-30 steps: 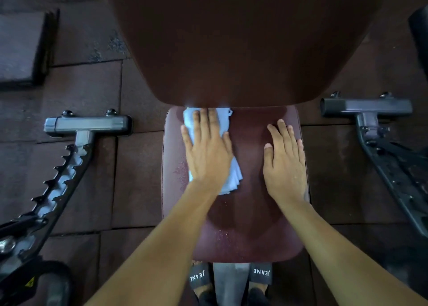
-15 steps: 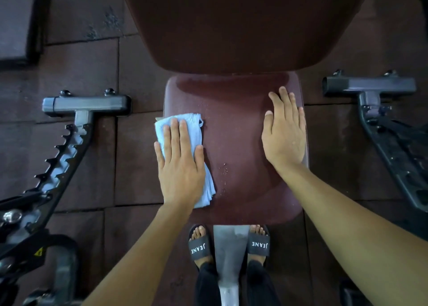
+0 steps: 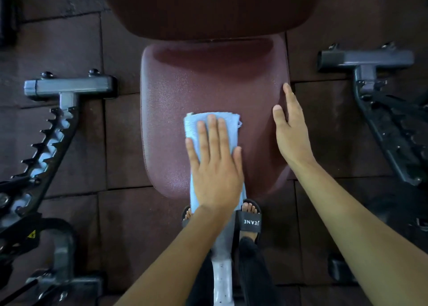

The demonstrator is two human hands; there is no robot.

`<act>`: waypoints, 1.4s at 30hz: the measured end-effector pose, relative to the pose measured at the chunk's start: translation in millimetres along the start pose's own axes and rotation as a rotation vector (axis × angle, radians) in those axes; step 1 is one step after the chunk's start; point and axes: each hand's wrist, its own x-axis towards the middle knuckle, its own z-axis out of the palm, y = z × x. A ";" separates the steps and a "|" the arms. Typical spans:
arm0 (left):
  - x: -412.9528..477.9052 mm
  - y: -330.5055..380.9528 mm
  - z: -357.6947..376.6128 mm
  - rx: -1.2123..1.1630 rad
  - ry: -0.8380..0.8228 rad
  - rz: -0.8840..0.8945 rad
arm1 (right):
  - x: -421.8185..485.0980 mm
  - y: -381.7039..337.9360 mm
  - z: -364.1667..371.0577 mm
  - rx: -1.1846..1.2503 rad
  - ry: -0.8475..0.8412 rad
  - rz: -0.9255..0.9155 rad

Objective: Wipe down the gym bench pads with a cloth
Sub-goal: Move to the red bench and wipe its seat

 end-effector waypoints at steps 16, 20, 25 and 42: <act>34.9 -90.9 -5.3 -0.217 -0.004 -0.166 | -111.9 -36.8 99.3 -0.643 0.119 -0.115; 33.1 -90.6 -0.5 -0.180 0.006 -0.154 | -57.9 -42.3 97.3 -0.751 0.165 -0.138; 33.6 -92.8 -0.4 -0.190 -0.006 -0.142 | -25.5 -44.5 86.1 -0.786 0.185 -0.203; 29.5 -96.1 -38.3 -0.323 -0.201 -0.193 | -71.3 -37.7 56.6 -0.831 0.114 -0.360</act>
